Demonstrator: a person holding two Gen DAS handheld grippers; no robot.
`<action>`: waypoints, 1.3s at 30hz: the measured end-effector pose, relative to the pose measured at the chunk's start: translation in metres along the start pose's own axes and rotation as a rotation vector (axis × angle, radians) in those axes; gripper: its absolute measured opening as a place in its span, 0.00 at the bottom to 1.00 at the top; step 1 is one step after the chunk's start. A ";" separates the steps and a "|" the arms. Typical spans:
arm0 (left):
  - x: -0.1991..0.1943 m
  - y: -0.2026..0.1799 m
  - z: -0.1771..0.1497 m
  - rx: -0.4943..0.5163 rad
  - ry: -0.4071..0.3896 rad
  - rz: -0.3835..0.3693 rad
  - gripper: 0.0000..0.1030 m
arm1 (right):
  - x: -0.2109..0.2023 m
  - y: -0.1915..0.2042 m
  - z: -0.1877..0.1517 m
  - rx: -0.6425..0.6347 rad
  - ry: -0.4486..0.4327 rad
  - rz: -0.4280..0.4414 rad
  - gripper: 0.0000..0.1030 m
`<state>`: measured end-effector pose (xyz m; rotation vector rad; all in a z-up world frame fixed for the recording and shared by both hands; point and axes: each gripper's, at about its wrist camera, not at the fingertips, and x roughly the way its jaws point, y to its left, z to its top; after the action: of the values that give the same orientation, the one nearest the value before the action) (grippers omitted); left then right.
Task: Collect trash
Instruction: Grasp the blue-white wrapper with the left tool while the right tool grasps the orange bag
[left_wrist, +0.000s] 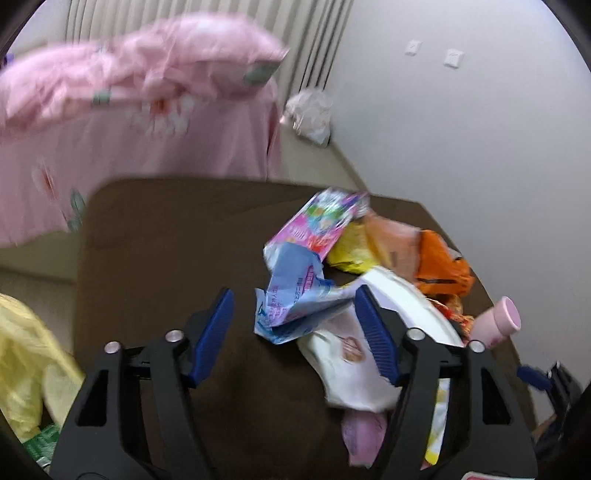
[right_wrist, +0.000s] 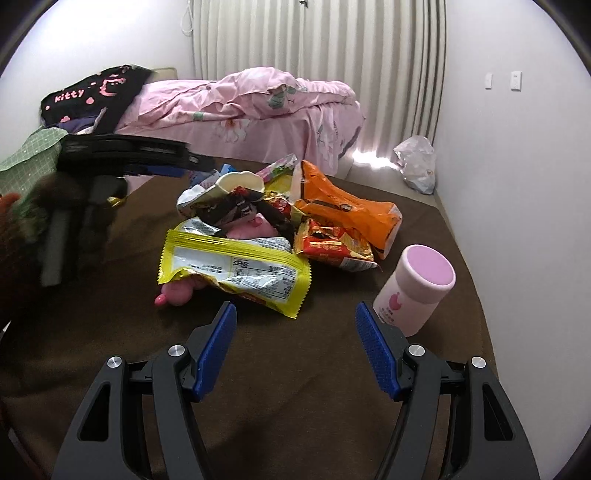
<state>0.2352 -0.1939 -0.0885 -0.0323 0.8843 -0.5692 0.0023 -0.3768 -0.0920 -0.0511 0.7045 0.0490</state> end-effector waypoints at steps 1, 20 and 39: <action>0.007 0.007 0.001 -0.036 0.036 -0.009 0.35 | 0.000 0.000 0.000 -0.002 0.001 0.000 0.62; -0.034 0.019 -0.005 -0.029 -0.088 -0.032 0.30 | 0.040 -0.012 0.087 -0.014 -0.055 -0.060 0.62; 0.034 0.034 0.022 -0.074 0.080 0.008 0.28 | 0.109 -0.025 0.113 0.110 0.094 0.067 0.16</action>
<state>0.2845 -0.1857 -0.1075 -0.0736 0.9828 -0.5333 0.1602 -0.3915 -0.0758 0.0757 0.8015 0.0722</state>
